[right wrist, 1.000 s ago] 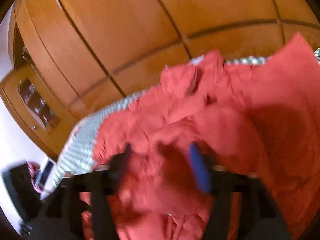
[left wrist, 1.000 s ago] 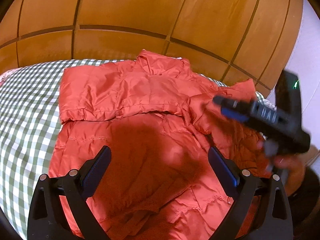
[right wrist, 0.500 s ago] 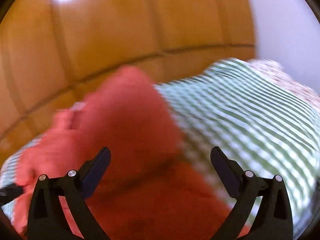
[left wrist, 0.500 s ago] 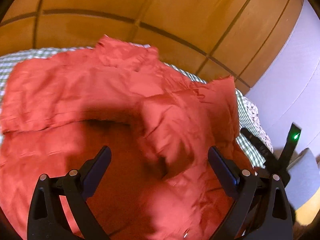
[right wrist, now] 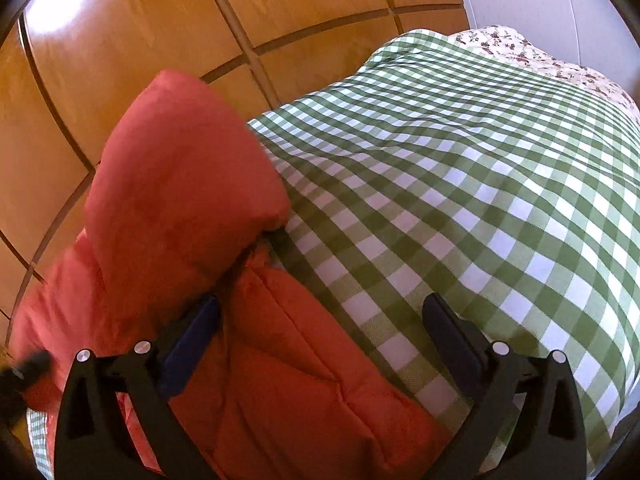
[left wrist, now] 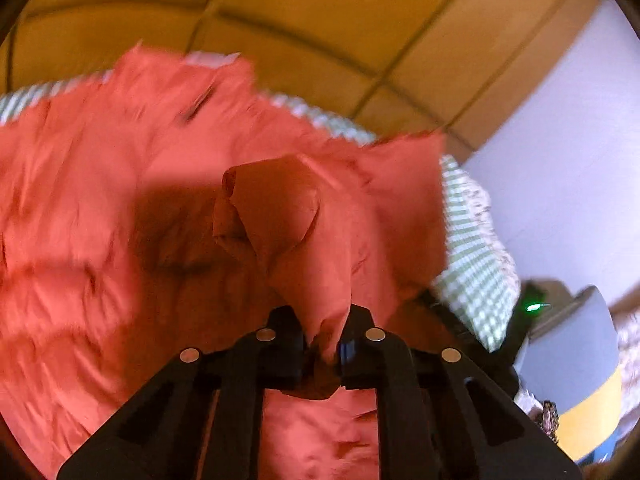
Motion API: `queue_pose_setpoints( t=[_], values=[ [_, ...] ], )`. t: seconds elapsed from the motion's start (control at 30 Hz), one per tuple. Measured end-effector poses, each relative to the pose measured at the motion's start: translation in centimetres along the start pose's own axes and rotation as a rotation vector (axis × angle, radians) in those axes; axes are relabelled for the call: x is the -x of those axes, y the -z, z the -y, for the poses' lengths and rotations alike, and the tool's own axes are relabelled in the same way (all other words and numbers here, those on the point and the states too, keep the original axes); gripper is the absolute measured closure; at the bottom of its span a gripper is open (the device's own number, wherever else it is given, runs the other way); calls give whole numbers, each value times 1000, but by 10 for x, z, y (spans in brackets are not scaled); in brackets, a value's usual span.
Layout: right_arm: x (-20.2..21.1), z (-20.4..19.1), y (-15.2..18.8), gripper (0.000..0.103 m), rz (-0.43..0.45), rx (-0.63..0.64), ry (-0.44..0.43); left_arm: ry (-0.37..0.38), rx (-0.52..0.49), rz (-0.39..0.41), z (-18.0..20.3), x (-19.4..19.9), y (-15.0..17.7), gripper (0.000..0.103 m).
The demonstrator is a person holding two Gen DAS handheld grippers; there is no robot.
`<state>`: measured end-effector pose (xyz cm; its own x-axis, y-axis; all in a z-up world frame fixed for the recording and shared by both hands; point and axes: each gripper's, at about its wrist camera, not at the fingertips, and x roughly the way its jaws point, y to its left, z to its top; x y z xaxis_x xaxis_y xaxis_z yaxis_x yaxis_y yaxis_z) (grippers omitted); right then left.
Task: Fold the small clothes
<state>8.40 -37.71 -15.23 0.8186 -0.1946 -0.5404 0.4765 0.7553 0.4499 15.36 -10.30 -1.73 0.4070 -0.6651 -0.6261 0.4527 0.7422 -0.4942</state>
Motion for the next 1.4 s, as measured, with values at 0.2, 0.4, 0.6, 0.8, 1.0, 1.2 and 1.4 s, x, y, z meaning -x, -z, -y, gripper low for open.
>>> queue_pose_setpoints(
  t=[0.2, 0.4, 0.6, 0.8, 1.0, 1.2, 1.4],
  values=[
    [-2, 2, 0, 2, -1, -3, -3, -12, -87, 165, 8, 48, -55, 94],
    [-3, 2, 0, 2, -3, -1, -2, -139, -32, 259, -49, 89, -84, 94],
    [-5, -3, 2, 2, -17, 21, 23, -264, 107, 182, -126, 73, -53, 94],
    [9, -33, -11, 2, -15, 142, -18, -242, 229, 156, -176, 56, -5, 94],
    [-33, -87, -25, 2, -99, 360, 45, -199, 270, 189, -185, 49, 5, 91],
    [-76, -98, -50, 2, -143, 271, 21, -190, 278, 197, -182, 42, 9, 81],
    [-76, -108, -76, 2, 0, 264, 32, -217, 213, 173, -169, 34, 6, 60]
  ],
)
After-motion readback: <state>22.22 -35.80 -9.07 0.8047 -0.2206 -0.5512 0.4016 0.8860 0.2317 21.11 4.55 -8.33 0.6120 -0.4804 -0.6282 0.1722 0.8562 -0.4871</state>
